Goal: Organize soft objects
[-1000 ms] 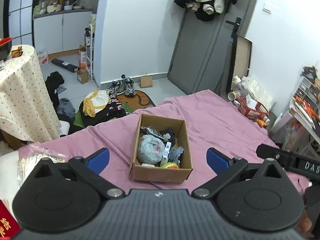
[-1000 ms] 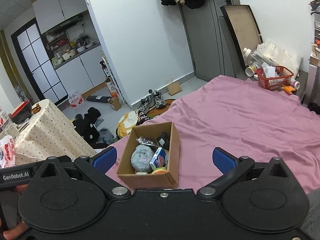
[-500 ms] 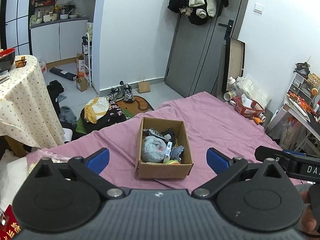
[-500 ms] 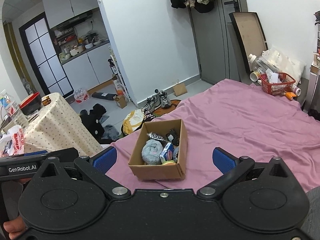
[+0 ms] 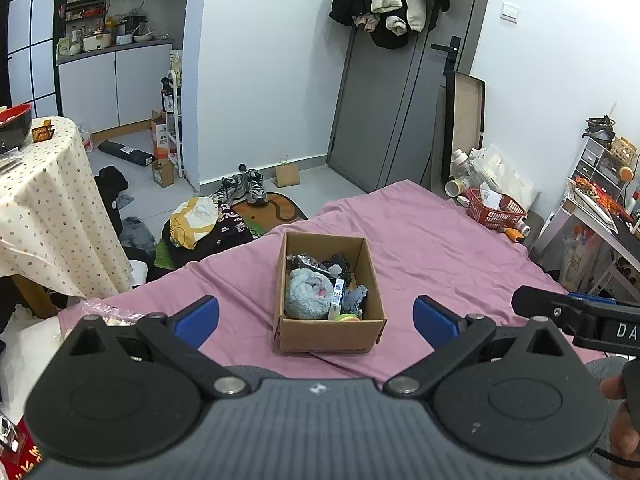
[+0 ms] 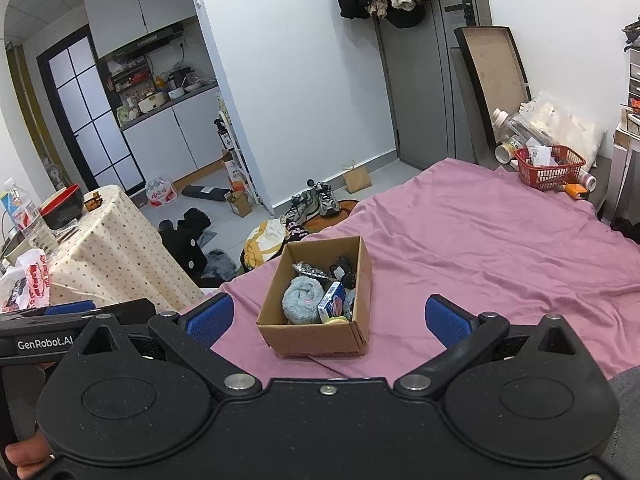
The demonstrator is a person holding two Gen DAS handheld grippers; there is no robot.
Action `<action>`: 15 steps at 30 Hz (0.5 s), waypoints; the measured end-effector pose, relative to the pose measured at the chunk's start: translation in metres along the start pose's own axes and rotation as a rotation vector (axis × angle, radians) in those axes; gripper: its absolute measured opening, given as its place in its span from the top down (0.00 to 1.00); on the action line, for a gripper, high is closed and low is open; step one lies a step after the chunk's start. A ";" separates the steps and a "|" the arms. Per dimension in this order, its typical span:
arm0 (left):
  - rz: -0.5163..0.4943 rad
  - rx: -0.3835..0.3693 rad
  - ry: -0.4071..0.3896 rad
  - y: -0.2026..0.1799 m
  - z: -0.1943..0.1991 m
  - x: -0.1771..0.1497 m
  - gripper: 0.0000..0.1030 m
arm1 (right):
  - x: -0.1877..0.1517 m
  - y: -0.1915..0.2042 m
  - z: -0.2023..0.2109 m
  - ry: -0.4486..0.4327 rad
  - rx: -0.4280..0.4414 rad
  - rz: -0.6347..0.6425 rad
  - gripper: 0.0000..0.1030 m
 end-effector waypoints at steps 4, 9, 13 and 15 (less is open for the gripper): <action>0.001 0.005 -0.004 0.001 0.001 -0.001 0.01 | 0.000 0.000 0.000 -0.001 0.000 0.001 0.00; -0.001 0.006 0.000 0.001 0.002 -0.002 0.01 | 0.000 0.000 0.000 0.000 -0.001 0.002 0.00; -0.001 0.005 0.000 0.002 0.004 -0.002 0.01 | -0.001 0.000 0.000 -0.002 0.001 0.002 0.00; -0.001 0.010 0.004 0.002 0.003 -0.002 0.01 | -0.002 0.000 0.000 0.001 -0.003 0.001 0.00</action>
Point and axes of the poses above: each gripper's, at about its wrist camera, not at the fingertips, and z roughly against the way its jaws point, y to its left, x to its top, the point moved 10 cm from there along -z, roughly the way its jaws point, and after that the axes turned 11 degrees about -x, right-handed, at the moved point
